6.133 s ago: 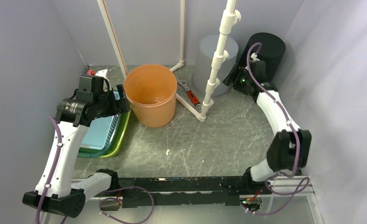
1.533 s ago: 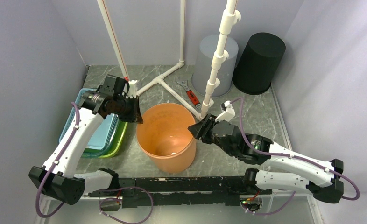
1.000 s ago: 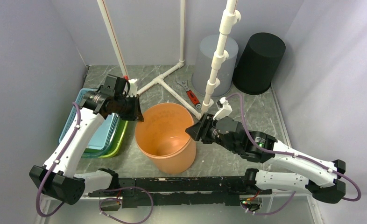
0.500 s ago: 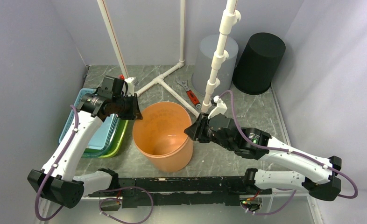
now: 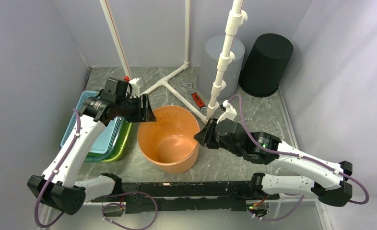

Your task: Turn the large container upside down

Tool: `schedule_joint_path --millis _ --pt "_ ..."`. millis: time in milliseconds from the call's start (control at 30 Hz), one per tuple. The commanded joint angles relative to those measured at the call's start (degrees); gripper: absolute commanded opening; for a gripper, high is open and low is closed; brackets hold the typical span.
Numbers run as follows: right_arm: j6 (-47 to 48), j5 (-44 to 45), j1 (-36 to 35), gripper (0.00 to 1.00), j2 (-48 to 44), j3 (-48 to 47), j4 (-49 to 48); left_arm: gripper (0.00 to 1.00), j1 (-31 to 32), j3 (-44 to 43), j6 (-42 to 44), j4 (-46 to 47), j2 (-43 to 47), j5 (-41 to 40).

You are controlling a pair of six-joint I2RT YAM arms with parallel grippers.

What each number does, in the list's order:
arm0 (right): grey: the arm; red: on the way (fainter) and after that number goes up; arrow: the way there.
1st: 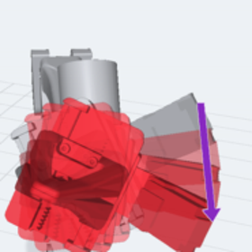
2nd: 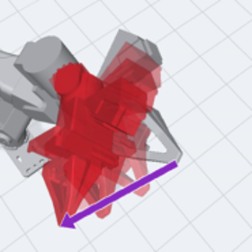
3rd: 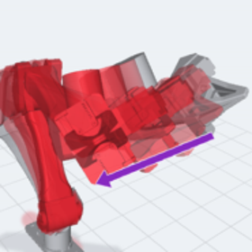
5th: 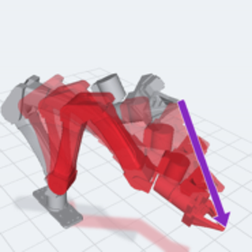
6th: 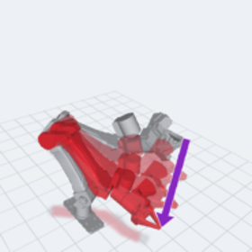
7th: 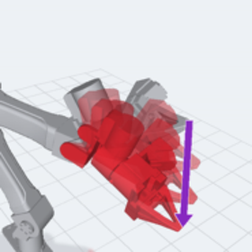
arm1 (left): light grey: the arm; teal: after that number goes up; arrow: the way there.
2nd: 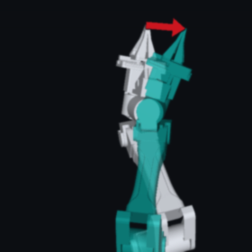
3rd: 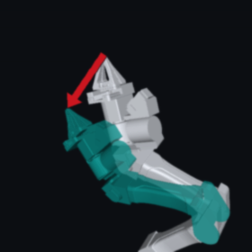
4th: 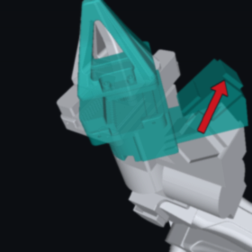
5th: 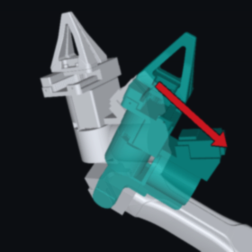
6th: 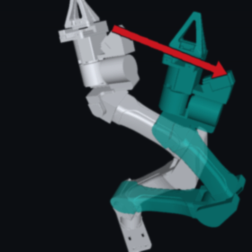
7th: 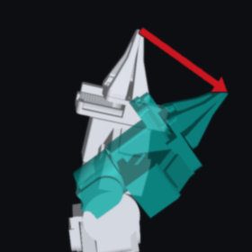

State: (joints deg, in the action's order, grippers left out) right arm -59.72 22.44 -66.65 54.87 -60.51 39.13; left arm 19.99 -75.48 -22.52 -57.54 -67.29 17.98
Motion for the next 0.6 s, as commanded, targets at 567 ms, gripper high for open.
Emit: schedule_joint_path --millis 567 --pt "-10.8 13.0 -0.6 0.0 -0.6 -5.3 13.0 0.79 0.8 -4.3 1.3 -2.4 2.2 0.6"
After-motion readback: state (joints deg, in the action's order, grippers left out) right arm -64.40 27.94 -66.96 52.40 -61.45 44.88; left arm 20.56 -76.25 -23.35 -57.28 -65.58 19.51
